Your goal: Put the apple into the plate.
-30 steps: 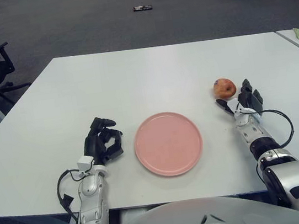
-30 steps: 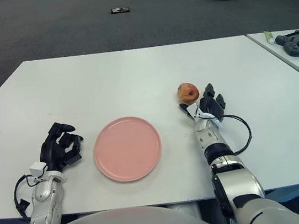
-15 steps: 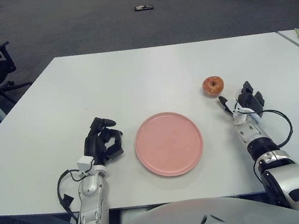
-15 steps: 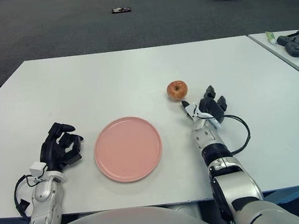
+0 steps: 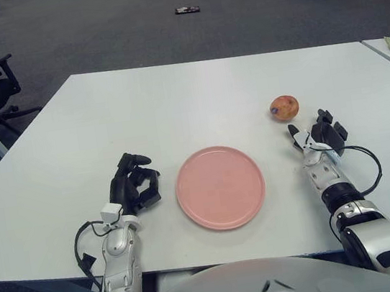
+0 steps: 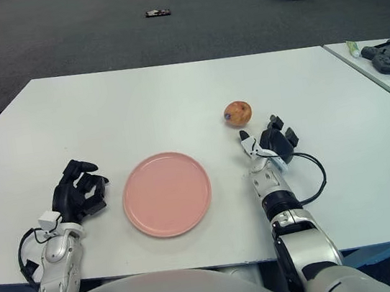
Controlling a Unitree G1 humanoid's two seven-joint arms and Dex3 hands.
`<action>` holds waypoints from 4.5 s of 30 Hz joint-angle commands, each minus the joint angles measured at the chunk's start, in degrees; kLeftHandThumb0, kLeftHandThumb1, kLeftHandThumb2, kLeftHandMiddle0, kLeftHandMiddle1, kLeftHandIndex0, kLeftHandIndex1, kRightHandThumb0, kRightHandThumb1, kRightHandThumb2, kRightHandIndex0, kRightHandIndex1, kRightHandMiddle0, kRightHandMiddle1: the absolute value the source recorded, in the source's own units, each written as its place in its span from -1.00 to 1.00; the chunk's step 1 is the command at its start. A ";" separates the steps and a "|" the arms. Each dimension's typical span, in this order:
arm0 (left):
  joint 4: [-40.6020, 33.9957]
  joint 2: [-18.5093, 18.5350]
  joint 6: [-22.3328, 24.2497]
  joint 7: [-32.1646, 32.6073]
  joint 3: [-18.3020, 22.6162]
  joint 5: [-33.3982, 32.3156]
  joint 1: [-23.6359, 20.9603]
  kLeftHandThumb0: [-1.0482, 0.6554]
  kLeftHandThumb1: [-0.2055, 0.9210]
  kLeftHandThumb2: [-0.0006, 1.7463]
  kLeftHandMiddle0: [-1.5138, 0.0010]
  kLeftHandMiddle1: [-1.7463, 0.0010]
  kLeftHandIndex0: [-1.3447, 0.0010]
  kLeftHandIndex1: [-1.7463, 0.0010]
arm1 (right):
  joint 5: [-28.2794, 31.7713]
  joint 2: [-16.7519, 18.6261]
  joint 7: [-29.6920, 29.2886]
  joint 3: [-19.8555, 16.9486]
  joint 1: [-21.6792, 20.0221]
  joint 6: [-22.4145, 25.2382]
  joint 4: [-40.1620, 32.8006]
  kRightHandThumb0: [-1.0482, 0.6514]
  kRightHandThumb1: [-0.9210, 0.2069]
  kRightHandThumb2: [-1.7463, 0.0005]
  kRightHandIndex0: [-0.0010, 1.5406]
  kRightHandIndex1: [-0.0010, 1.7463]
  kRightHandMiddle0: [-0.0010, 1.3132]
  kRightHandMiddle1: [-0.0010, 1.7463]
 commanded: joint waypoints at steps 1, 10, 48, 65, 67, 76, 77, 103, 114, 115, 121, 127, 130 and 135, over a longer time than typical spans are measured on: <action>0.18 0.07 0.21 0.10 0.04 0.12 -0.03 0.22 0.08 0.32 0.21 -0.76 0.42 -1.00 | 0.66 0.43 1.62 0.20 1.96 0.54 -2.14 -0.57 -0.52 0.17 -1.00 -0.69 -1.00 -0.43; -0.10 -0.02 0.45 0.04 0.03 -0.07 -0.02 0.22 0.10 0.30 0.20 -0.72 0.40 -1.00 | 0.87 -0.29 4.92 0.59 2.39 -3.93 -10.13 -0.75 -0.57 0.31 -1.00 -0.99 -1.00 -0.89; 0.67 -0.61 0.19 0.75 0.19 0.28 -0.67 0.22 0.13 0.27 0.22 -0.71 0.40 -1.00 | -2.72 -2.72 15.44 6.67 -13.80 -8.94 -1.23 -0.94 -0.67 0.68 -1.00 -1.00 -1.00 -1.00; -0.78 -0.75 0.10 0.97 0.26 0.51 0.59 0.22 0.13 0.25 0.20 -0.66 0.39 -1.00 | -3.05 -2.06 14.72 10.58 -22.88 -12.27 21.43 -0.80 -0.61 0.70 -1.00 -1.00 -1.00 -1.00; -0.94 -0.73 0.13 0.96 0.26 0.50 0.73 0.22 0.13 0.26 0.21 -0.68 0.40 -1.00 | -3.01 -2.06 14.79 10.90 -23.47 -12.23 22.92 -0.80 -0.62 0.69 -1.00 -1.00 -1.00 -1.00; -1.27 -0.68 -0.33 0.76 0.19 0.41 1.21 0.22 0.13 0.28 0.21 -0.72 0.43 -1.00 | -2.68 -1.86 14.98 11.62 -24.67 -12.09 27.51 -0.78 -0.63 0.67 -1.00 -1.00 -1.00 -1.00; -1.32 -0.67 -0.40 0.70 0.16 0.40 1.25 0.22 0.13 0.27 0.21 -0.71 0.42 -1.00 | -2.47 -1.89 15.37 11.53 -24.79 -11.98 28.12 -0.78 -0.63 0.67 -1.00 -1.00 -1.00 -1.00; -2.32 -0.35 0.07 0.52 0.27 0.18 2.10 0.22 0.13 0.28 0.23 -0.73 0.41 -1.00 | 0.20 -0.99 16.66 9.53 -24.10 -10.15 32.33 -0.81 -0.78 0.63 -1.00 -1.00 -1.00 -1.00; -2.61 -0.54 0.13 0.87 0.25 0.38 2.37 0.22 0.13 0.27 0.21 -0.70 0.41 -1.00 | 0.07 -2.35 12.97 8.71 -24.24 -12.60 35.28 -0.60 -0.53 0.27 -0.95 -0.88 -1.00 -0.76; -2.64 -0.56 0.14 0.89 0.24 0.41 2.40 0.22 0.13 0.27 0.21 -0.70 0.41 -1.00 | 0.04 -2.43 12.72 8.66 -24.21 -12.82 35.52 -0.57 -0.47 0.22 -0.97 -0.73 -1.00 -0.64; -2.82 -0.66 0.15 0.98 0.16 0.49 2.61 0.22 0.12 0.29 0.21 -0.72 0.42 -1.00 | 0.83 -1.13 5.49 7.45 -23.86 -14.98 34.16 -0.41 -0.19 -0.08 -0.93 0.46 -1.00 0.62; -2.82 -0.62 -0.01 0.58 0.10 0.08 2.69 0.22 0.12 0.30 0.23 -0.75 0.42 -1.00 | 1.27 -0.56 1.73 6.46 -23.47 -16.92 33.69 -0.10 -0.24 -0.18 -0.54 0.80 -0.45 0.95; -3.01 -0.58 0.25 0.62 0.07 0.09 2.79 0.22 0.12 0.29 0.24 -0.75 0.41 -1.00 | 0.92 -0.39 -1.82 6.32 -23.13 -18.10 33.54 0.14 0.00 -0.38 -0.22 0.76 -0.36 0.99; -3.33 -0.68 0.74 0.81 0.09 0.04 2.92 0.22 0.12 0.28 0.24 -0.73 0.38 -1.00 | 0.49 -0.21 -5.76 6.31 -22.95 -19.06 33.64 0.21 0.31 -0.65 -0.02 0.86 -0.26 1.00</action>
